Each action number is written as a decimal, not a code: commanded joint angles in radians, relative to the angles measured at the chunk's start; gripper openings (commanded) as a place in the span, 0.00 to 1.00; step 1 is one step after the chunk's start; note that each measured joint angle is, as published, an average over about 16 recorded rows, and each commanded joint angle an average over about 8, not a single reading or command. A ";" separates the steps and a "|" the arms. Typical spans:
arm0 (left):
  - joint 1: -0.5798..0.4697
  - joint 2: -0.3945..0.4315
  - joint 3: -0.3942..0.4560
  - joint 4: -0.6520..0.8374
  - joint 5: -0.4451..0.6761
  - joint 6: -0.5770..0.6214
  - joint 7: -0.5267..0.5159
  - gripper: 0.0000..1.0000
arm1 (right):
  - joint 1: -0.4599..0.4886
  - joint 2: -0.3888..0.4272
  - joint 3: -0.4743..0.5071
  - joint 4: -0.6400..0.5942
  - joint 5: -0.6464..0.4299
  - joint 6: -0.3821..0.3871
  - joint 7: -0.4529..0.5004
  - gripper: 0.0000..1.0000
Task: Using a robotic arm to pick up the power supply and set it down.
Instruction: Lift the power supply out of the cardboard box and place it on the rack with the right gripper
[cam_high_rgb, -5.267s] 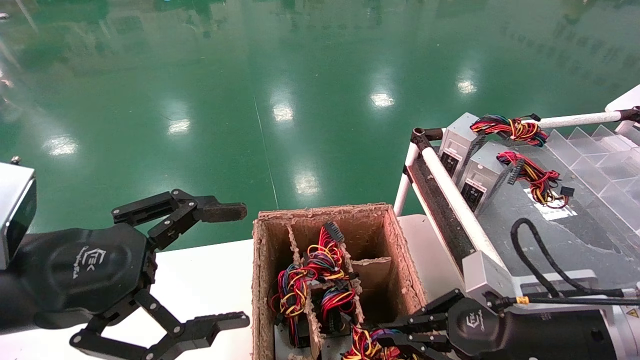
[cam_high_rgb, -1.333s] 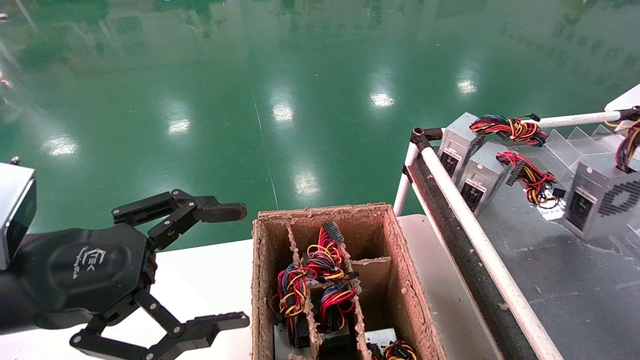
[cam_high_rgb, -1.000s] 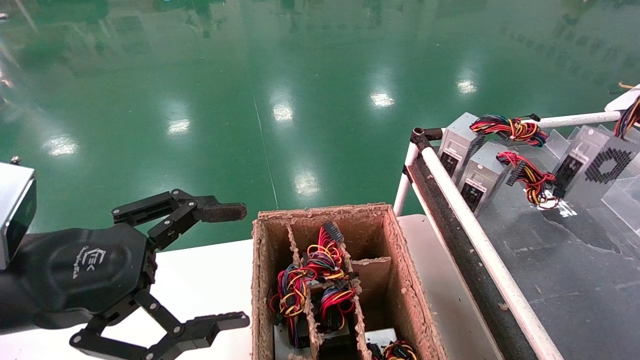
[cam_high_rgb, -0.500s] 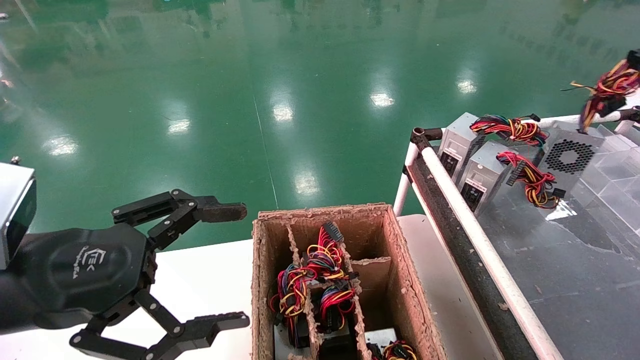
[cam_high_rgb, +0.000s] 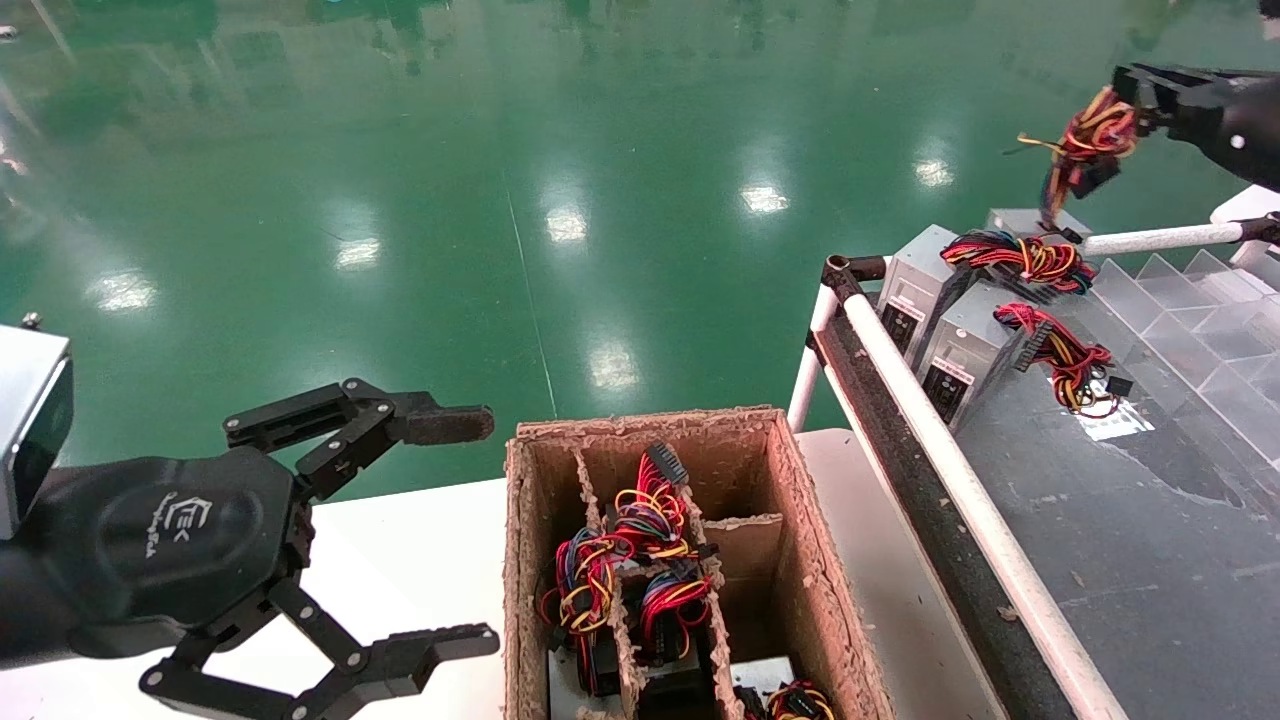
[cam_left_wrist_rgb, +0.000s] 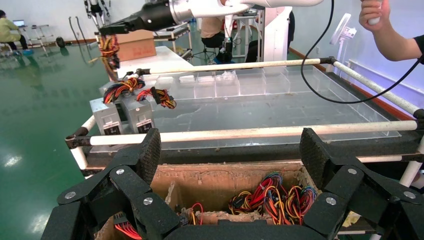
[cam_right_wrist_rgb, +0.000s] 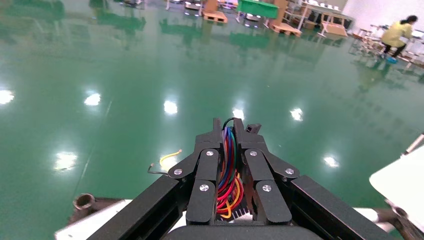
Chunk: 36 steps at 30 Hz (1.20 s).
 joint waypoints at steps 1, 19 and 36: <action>0.000 0.000 0.000 0.000 0.000 0.000 0.000 1.00 | 0.007 -0.015 -0.002 0.001 -0.002 -0.001 0.003 0.00; 0.000 0.000 0.001 0.000 0.000 0.000 0.000 1.00 | -0.037 -0.033 -0.001 -0.021 -0.001 -0.002 0.015 0.00; 0.000 0.000 0.001 0.000 -0.001 0.000 0.001 1.00 | -0.046 -0.025 0.000 -0.014 0.001 0.016 0.018 1.00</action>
